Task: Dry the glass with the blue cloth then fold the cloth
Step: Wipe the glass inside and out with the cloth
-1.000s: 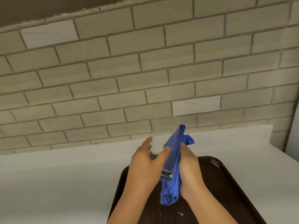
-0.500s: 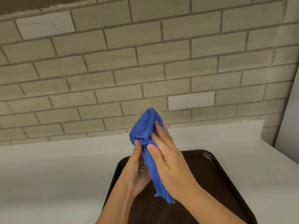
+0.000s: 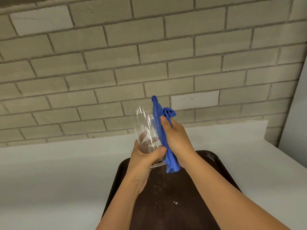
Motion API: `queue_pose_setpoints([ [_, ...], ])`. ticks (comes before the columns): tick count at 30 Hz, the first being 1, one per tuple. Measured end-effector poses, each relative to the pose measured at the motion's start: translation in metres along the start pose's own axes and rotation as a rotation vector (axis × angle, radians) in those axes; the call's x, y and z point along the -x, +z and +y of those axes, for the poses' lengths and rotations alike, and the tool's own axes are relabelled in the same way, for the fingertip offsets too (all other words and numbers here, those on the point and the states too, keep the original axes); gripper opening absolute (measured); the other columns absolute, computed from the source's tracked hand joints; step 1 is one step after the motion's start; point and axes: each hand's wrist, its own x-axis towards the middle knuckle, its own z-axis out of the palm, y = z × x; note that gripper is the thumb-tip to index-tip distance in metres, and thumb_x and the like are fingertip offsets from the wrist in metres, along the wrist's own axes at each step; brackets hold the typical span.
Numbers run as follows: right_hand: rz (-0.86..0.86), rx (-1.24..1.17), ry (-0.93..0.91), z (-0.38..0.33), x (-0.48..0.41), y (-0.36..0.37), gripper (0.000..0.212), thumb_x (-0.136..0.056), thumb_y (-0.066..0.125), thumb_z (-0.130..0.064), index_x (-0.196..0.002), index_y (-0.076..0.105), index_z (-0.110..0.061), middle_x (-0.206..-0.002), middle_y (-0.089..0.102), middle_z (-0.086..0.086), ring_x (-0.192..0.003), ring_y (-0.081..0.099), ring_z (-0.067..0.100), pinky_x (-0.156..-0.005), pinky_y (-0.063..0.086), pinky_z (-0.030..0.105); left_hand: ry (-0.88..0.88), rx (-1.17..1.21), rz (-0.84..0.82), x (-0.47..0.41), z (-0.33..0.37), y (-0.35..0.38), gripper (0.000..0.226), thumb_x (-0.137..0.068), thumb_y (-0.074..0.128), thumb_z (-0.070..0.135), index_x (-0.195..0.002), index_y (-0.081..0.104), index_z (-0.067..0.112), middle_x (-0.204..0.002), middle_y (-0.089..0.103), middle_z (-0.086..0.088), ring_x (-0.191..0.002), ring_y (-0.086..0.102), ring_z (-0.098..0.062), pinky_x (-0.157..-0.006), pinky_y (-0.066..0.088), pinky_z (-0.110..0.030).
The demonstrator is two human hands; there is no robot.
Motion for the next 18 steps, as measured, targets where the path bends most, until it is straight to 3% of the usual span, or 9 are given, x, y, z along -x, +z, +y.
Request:
queue_pose_setpoints([
  [3,-0.003,0.036,0.086,0.008,0.006,-0.003,0.031,-0.093,0.033,-0.039,-0.082,0.057,-0.024,-0.087,0.064,0.01,-0.08,0.062,0.023,-0.078,0.05,0.036,0.088,-0.101,0.095,-0.01,-0.006,0.003,0.083,-0.07,0.071,0.0,-0.136,0.03,0.029,-0.112,0.059,0.005,-0.101,0.062,-0.019,-0.076,0.055,-0.031],
  [8,-0.066,0.295,0.14,0.031,0.013,-0.023,0.036,-0.095,0.035,-0.029,-0.074,0.053,-0.006,-0.071,0.051,0.013,-0.067,0.047,0.022,-0.067,0.037,0.034,0.158,-0.167,0.207,-0.024,-0.021,0.001,0.086,-0.065,0.078,0.01,-0.134,0.03,0.03,-0.105,0.055,0.014,-0.095,0.053,-0.003,-0.07,0.048,-0.018],
  [11,-0.128,0.237,0.294,0.059,0.026,-0.045,0.042,-0.093,0.041,-0.029,-0.094,0.053,0.012,-0.081,0.051,0.012,-0.073,0.045,0.024,-0.069,0.035,0.033,0.164,-0.183,0.233,-0.025,-0.032,-0.009,0.086,-0.062,0.08,0.015,-0.128,0.031,0.039,-0.108,0.054,0.02,-0.097,0.052,0.0,-0.065,0.05,-0.014],
  [15,0.052,0.025,0.434,0.08,0.036,-0.071,0.024,-0.091,0.045,-0.031,-0.09,0.062,-0.013,-0.084,0.066,0.009,-0.077,0.062,0.022,-0.067,0.049,0.031,0.144,-0.246,0.192,-0.013,-0.06,-0.016,0.089,-0.056,0.083,0.008,-0.127,0.037,0.035,-0.111,0.054,0.021,-0.09,0.058,0.009,-0.061,0.049,-0.006],
  [18,0.177,-0.154,0.459,0.085,0.035,-0.086,0.022,-0.091,0.046,-0.028,-0.085,0.061,-0.014,-0.081,0.067,0.009,-0.072,0.064,0.022,-0.06,0.049,0.031,0.109,-0.305,0.142,-0.001,-0.088,-0.012,0.078,-0.053,0.083,0.004,-0.107,0.043,0.044,-0.109,0.055,0.013,-0.083,0.062,0.01,-0.056,0.048,-0.005],
])
